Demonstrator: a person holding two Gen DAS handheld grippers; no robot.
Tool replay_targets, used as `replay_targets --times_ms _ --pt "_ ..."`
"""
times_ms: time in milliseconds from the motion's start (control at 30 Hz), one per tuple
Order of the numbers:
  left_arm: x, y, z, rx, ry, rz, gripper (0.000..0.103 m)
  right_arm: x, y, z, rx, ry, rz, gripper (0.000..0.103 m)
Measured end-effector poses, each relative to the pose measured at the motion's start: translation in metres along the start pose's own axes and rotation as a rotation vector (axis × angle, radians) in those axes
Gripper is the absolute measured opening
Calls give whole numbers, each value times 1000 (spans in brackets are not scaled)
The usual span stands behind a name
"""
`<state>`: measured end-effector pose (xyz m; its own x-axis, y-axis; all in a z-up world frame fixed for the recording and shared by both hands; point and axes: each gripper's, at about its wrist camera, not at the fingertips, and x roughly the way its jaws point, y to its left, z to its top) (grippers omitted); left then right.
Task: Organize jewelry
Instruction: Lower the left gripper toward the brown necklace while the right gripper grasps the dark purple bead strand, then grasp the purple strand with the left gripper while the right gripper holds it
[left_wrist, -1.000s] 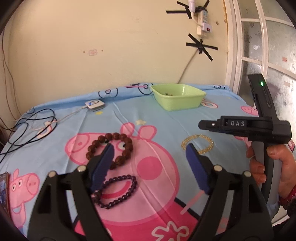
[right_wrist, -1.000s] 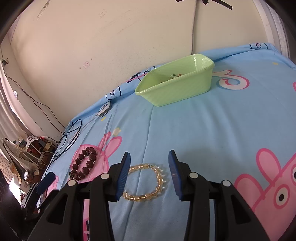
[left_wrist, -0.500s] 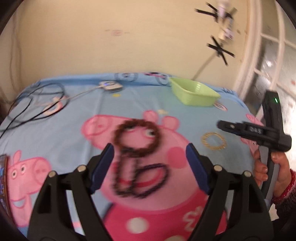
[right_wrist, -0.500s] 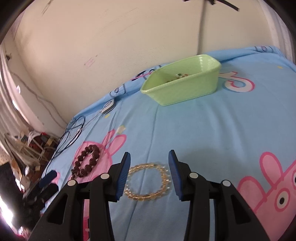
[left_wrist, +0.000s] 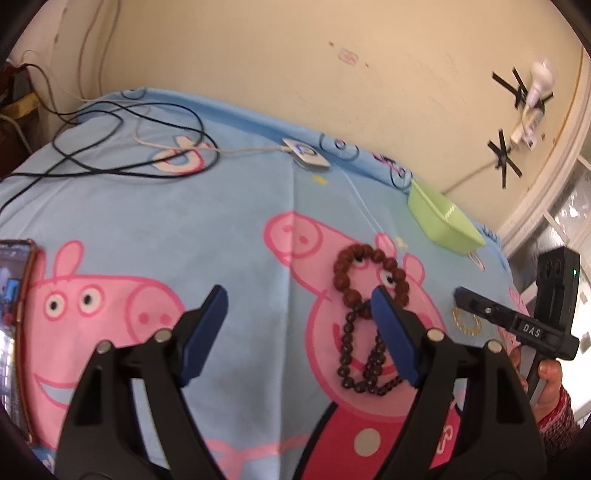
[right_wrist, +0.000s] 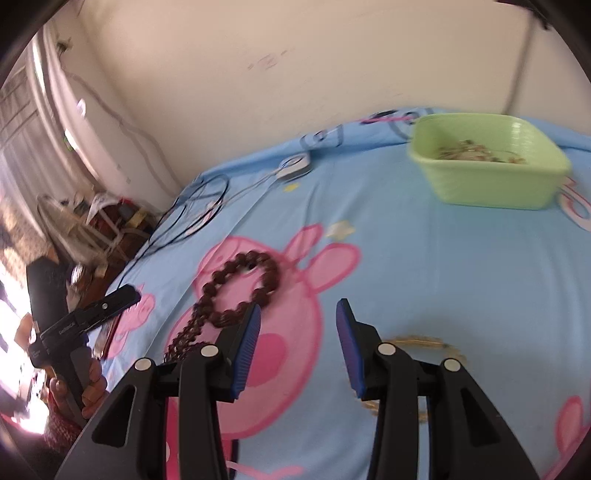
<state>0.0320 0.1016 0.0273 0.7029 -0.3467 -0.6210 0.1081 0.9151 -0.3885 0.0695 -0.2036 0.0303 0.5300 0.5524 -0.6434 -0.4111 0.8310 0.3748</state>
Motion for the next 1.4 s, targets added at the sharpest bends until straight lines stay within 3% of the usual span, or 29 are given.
replay_targets --times_ms 333,467,500,567,667,900,1267,1400 --pt "1 -21 -10 80 28 -39 76 37 69 -18 -236 140 82 12" --pt "0 -22 -15 83 36 -44 76 51 78 -25 -310 189 1 9" --pt "0 -23 -17 87 37 -44 76 53 78 -27 -326 190 -17 0" --pt "-1 -26 -19 103 37 -45 76 47 77 -31 -376 168 -68 0" --pt "-3 -35 -21 136 33 -54 76 30 59 -35 -349 147 -125 0" --pt "6 -67 -25 214 64 -103 76 -16 15 -49 -186 44 -148 0" --pt "29 -116 -32 313 135 -143 76 -34 9 -61 -145 -16 -145 0" --pt "37 -125 -34 341 170 -147 69 -33 3 -63 -106 -16 -134 0"
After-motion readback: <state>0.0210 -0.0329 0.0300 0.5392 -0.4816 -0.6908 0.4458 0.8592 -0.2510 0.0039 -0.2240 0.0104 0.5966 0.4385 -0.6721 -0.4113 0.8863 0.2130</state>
